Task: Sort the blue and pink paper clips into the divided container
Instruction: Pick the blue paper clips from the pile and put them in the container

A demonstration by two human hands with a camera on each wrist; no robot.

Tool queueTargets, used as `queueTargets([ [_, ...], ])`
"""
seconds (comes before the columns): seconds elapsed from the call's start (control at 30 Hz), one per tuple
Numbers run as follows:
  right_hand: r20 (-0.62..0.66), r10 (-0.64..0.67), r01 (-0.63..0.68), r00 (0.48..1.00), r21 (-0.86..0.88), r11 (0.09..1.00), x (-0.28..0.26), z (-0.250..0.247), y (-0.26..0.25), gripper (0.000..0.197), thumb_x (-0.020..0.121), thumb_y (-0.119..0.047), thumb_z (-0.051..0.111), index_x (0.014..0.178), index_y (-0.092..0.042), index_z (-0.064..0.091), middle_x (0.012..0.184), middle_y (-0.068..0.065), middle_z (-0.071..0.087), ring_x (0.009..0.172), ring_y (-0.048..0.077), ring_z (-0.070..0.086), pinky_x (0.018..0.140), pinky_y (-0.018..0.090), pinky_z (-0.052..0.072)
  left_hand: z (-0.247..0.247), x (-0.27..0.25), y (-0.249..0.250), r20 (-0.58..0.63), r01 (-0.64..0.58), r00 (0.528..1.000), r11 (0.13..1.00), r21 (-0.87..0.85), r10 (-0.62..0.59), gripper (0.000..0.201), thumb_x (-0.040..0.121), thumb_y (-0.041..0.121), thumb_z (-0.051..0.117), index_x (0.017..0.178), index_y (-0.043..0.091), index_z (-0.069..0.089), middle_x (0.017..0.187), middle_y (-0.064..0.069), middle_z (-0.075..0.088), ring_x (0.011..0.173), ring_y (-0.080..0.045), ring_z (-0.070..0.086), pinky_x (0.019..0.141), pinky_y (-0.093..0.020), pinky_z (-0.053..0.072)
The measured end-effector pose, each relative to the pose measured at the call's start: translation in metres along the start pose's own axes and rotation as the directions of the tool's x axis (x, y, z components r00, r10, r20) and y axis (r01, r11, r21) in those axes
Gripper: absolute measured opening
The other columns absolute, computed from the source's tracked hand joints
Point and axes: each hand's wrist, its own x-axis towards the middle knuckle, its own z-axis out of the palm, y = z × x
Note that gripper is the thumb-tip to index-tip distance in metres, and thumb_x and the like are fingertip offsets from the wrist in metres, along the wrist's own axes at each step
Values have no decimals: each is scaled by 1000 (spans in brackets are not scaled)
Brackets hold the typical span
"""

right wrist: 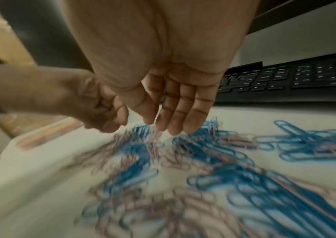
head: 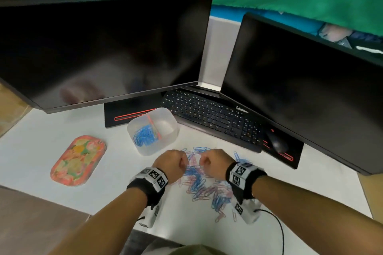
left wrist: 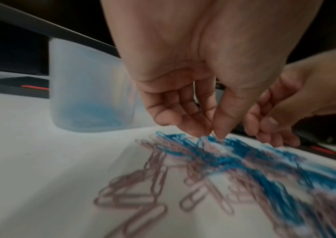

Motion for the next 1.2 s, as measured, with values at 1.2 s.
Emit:
queueTargets([
  [1.2,-8,-293,281,956,-266,922,-7,45,39,17,84,-3,46,78,-16,55,85,-3,50,83,18,47,71,28,41,-5,-1,-13,126,237,938,332,-913,-323,27,87,-11,37,88,-1,62,69,-12,54,62,-22,52,53,-23,48],
])
